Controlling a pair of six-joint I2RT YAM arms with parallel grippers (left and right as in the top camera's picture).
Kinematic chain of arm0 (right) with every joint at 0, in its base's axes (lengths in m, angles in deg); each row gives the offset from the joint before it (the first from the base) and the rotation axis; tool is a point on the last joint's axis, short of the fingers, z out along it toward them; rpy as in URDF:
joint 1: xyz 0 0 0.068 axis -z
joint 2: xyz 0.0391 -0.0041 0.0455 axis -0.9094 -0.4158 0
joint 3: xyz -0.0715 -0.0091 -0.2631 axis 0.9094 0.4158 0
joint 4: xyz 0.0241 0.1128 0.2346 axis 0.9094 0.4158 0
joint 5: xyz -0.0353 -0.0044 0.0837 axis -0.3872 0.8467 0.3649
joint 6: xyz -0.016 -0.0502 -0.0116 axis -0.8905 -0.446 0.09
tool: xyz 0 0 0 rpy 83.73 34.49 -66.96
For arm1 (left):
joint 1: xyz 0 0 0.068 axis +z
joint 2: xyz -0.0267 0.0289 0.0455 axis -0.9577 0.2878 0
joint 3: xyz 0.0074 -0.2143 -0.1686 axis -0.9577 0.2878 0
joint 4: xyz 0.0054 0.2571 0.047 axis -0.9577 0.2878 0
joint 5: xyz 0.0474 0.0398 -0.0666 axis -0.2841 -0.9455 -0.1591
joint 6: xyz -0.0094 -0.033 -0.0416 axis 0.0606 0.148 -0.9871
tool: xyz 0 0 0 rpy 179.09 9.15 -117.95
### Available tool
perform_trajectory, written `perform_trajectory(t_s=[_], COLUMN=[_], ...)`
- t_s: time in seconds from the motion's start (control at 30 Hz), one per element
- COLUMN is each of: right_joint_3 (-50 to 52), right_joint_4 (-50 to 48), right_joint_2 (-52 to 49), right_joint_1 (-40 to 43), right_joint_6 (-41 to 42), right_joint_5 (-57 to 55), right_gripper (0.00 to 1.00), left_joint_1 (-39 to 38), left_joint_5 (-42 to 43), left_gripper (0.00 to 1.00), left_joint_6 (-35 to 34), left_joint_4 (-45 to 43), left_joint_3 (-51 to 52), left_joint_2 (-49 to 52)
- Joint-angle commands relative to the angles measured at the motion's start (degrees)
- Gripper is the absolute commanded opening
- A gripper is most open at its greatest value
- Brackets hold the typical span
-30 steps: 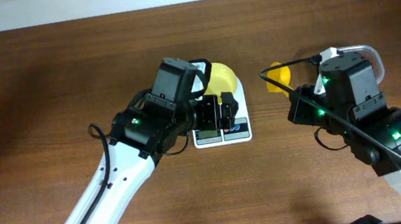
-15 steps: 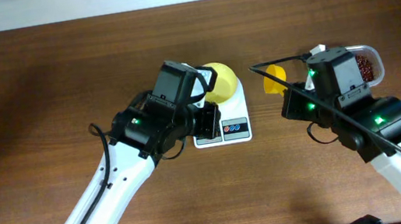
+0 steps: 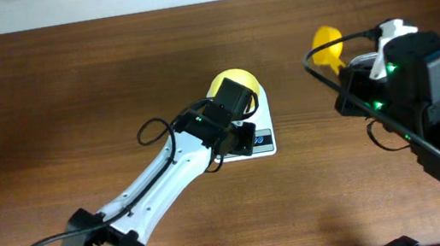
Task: Scoop item into bowl and weigh 50g on scale
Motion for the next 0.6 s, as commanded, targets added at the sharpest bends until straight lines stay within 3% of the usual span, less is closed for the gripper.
perform_trajectory(t_s=[0.0,0.07,0.13,0.3,0.57], right_joint_3=[-2.7,-2.7,-2.7,-2.7,-2.7], right_joint_4=[0.9,1.4,2.6,5.1,5.6], right_joint_2=[0.3,-0.1,-0.1,-0.6,-1.2], right_joint_1=[-0.2,0.2,4.6,19.0,19.3], right_joint_6=[-1.0,-1.5,-2.6,-8.7,-10.0], right_joint_5=[-7.1,-9.5,-7.9,10.2,11.5], right_gripper=[0.04,0.04,0.04,0.04,0.04], left_joint_1=[-0.2,-1.1,-3.3,-3.7,-3.7], left_joint_5=[2.8,4.0,-0.7,-7.2,-8.6], left_gripper=[0.00,0.00,0.00,0.00,0.00], left_joint_6=[-0.6,-0.6,-0.7,-1.7,-1.7], left_joint_4=[-1.5,-3.4,-4.7,-8.2,-10.8], left_joint_3=[0.2,0.2,0.2,0.2,0.2], left_joint_2=[3.0,5.7,8.1,11.5,13.3])
